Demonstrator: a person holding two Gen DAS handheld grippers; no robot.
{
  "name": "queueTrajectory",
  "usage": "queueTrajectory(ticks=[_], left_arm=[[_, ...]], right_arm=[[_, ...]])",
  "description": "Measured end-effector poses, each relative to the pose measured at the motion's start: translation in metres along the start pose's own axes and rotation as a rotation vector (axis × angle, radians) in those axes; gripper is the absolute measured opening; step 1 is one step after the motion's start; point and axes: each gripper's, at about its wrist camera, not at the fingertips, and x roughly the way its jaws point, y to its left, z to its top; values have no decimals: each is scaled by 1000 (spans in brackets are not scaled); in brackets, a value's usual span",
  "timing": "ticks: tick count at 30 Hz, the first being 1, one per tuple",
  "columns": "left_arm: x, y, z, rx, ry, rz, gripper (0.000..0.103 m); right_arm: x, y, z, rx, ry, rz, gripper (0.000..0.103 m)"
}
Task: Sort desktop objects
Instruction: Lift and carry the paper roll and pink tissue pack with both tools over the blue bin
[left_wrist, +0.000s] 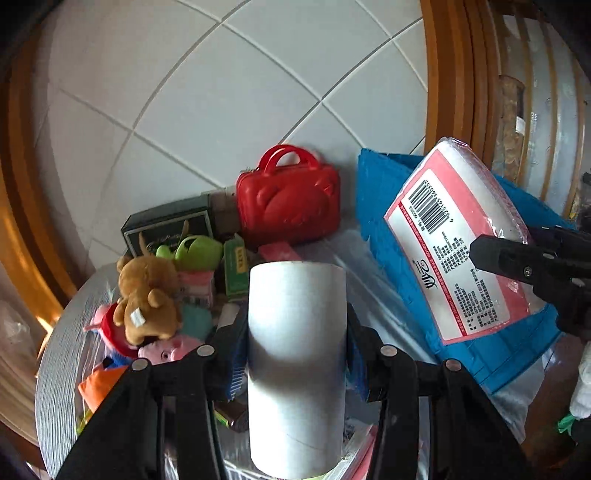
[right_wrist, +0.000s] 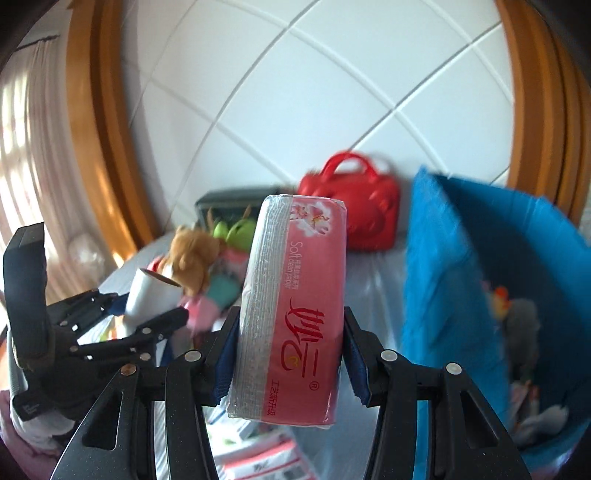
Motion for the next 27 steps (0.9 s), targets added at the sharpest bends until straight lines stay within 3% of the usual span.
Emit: queueTrajectory(ticks=[6, 15, 20, 23, 27], left_arm=[[-2, -55, 61, 13, -80, -73, 45], [20, -192, 157, 80, -105, -218, 45], [74, -259, 206, 64, 29, -291, 45], [123, -295, 219, 80, 135, -263, 45], [194, -329, 206, 101, 306, -212, 45]], right_arm=[[-33, -54, 42, -18, -76, -116, 50], [-74, -204, 76, -56, -53, -326, 50], [-48, -291, 85, -43, 71, -389, 50], [-24, -331, 80, -23, 145, -406, 50], [30, -389, 52, 74, 299, -355, 50]])
